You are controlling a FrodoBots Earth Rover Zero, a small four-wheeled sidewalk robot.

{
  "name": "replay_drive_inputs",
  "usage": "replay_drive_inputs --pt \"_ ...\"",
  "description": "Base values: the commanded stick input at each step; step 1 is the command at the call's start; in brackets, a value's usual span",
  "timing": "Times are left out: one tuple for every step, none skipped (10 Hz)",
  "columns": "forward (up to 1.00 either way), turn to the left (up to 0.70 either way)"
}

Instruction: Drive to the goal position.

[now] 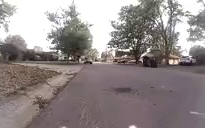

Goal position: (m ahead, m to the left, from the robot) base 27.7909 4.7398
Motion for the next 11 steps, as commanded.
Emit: replay_drive_inputs --pt "0.08 0.00" --pt "0.09 0.00" --pt "0.08 0.00" --pt "0.08 0.00" --pt "0.09 0.00" --pt "0.09 0.00" --pt "0.09 0.00" --pt "0.08 0.00" --pt "0.08 0.00" --pt "0.09 0.00" --pt "0.08 0.00"
